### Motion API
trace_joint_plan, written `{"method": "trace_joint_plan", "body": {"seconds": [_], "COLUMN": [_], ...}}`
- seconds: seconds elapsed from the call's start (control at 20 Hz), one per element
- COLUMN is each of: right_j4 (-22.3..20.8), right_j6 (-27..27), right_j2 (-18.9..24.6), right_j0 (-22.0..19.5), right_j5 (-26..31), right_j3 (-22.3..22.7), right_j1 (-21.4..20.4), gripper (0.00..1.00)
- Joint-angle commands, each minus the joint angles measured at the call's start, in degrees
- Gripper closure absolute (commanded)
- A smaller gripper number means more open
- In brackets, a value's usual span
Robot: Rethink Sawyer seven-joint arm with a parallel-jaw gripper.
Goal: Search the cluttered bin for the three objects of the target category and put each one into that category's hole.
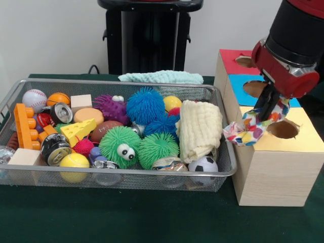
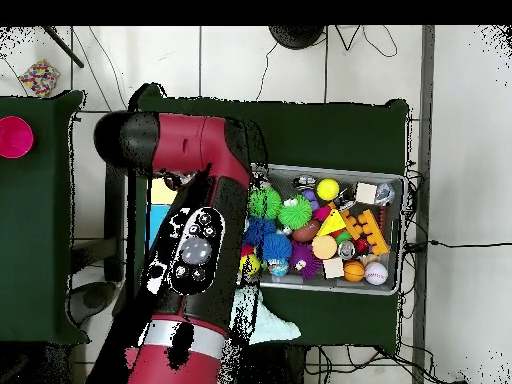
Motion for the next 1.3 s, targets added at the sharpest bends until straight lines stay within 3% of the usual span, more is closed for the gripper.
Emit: {"method": "trace_joint_plan", "body": {"seconds": [0.05,1.3], "right_j4": [2.1,11.43], "right_j6": [9.85,13.8], "right_j2": [5.8,6.39], "right_j0": [0.8,3.83], "right_j5": [-4.82,-9.66], "right_j3": [9.55,10.03], "right_j1": [2.72,6.62], "gripper": [1.0,1.0]}}
